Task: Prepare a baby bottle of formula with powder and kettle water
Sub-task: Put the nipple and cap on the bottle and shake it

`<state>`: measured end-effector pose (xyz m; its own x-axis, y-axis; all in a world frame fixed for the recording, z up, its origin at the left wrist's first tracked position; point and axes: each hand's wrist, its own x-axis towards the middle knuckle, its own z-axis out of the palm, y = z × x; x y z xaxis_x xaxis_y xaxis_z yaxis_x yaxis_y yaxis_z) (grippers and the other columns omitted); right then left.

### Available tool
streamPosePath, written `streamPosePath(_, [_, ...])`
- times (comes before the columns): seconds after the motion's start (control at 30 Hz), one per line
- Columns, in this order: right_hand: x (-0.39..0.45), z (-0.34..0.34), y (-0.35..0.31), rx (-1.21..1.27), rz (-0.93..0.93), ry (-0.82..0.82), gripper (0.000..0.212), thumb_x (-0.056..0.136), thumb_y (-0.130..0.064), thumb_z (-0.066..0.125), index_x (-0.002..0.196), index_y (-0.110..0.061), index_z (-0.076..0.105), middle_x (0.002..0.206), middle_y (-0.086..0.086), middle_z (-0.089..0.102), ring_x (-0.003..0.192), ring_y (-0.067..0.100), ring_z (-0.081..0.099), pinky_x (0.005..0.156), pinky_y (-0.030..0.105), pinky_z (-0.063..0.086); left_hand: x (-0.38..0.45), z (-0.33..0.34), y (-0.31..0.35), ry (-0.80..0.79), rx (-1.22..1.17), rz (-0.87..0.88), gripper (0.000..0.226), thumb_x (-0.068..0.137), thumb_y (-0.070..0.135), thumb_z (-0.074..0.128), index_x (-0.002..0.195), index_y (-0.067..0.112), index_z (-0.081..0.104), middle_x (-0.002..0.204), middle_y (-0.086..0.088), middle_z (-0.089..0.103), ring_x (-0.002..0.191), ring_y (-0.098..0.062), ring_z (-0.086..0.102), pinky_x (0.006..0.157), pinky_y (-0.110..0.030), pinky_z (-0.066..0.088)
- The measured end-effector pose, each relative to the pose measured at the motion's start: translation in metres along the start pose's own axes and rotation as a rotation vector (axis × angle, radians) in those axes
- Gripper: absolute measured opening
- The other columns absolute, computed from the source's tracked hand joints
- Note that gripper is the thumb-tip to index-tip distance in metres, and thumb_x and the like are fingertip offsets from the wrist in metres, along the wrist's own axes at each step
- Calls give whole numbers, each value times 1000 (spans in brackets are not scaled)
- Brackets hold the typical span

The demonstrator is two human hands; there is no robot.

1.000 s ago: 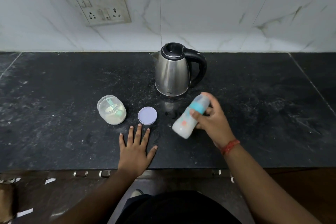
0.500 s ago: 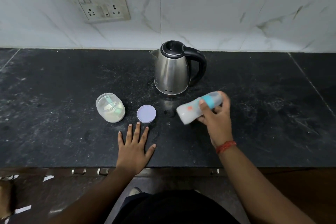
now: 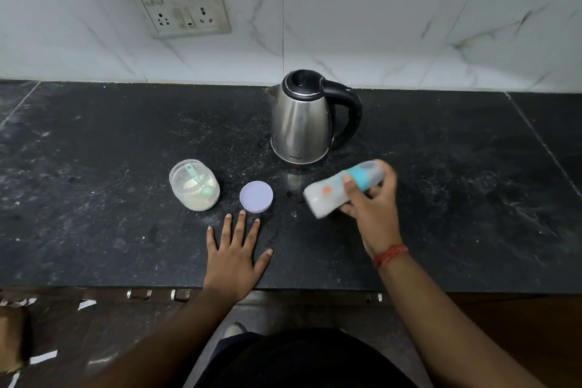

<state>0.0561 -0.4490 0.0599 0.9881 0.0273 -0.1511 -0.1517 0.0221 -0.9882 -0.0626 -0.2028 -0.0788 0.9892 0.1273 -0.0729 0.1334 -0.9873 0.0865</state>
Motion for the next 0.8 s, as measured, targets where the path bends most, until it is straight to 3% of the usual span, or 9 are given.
streamPosePath(0.07, [-2, 3, 3, -157, -11, -180, 64, 83, -26, 82, 133, -47, 48, 123, 7, 65, 107, 22, 70, 76, 43, 64, 0, 0, -1, -1, 2, 0, 79, 98, 75, 11, 163, 31, 22, 171, -6, 17, 159, -33, 10, 123, -67, 7])
streamPosePath(0.1, [-2, 4, 4, -171, -14, -183, 65, 82, -26, 83, 133, -48, 50, 122, 6, 66, 108, 22, 70, 78, 44, 63, 0, -1, -2, -4, 3, -1, 79, 98, 75, 10, 163, 30, 22, 171, -6, 17, 159, -33, 10, 123, -67, 7])
streamPosePath(0.2, [2, -1, 1, 35, -10, 37, 63, 87, -24, 78, 138, -40, 46, 124, 7, 64, 110, 23, 69, 79, 45, 63, 0, -3, 1, -8, 9, -2, 79, 99, 74, 10, 162, 29, 25, 170, -7, 21, 158, -34, 13, 122, -67, 9])
streamPosePath(0.33, [3, 3, -4, -152, -24, -206, 69, 84, -19, 81, 139, -43, 47, 122, 4, 65, 107, 23, 70, 78, 45, 64, 0, -2, -1, -7, 11, 1, 80, 98, 74, 8, 162, 29, 25, 170, -7, 21, 158, -35, 13, 122, -67, 8])
streamPosePath(0.43, [7, 1, -4, 38, -17, 22, 62, 88, -23, 77, 139, -39, 44, 126, 7, 63, 109, 22, 70, 79, 46, 63, 0, -4, 1, -16, 19, 0, 80, 98, 74, 8, 162, 29, 25, 170, -8, 21, 158, -35, 13, 122, -67, 9])
streamPosePath(0.47, [7, 1, -4, 54, -4, 20, 61, 89, -23, 76, 139, -38, 44, 127, 9, 63, 109, 23, 70, 78, 46, 63, 0, -4, 1, -13, 14, 0, 80, 98, 74, 8, 162, 29, 25, 170, -8, 21, 158, -35, 13, 122, -67, 10])
streamPosePath(0.57, [3, 5, 1, -128, -1, -212, 65, 86, -19, 79, 137, -43, 47, 124, 8, 65, 108, 23, 70, 75, 43, 64, -1, -4, 0, -13, 1, -3, 80, 98, 74, 8, 162, 30, 24, 171, -7, 19, 158, -34, 11, 123, -67, 8])
streamPosePath(0.7, [3, 3, -2, 98, 1, 65, 57, 91, -23, 73, 138, -39, 44, 126, 7, 62, 111, 24, 69, 79, 47, 63, 0, -5, 2, -21, 8, -9, 81, 97, 75, 7, 163, 30, 22, 172, -6, 16, 159, -33, 8, 123, -66, 7])
streamPosePath(0.8, [-1, 3, 1, 14, 11, -103, 58, 90, -17, 74, 136, -41, 48, 123, 8, 64, 110, 25, 70, 80, 49, 63, -1, -4, 0, -15, -2, -7, 80, 98, 75, 8, 162, 30, 22, 171, -6, 16, 159, -33, 8, 123, -66, 7])
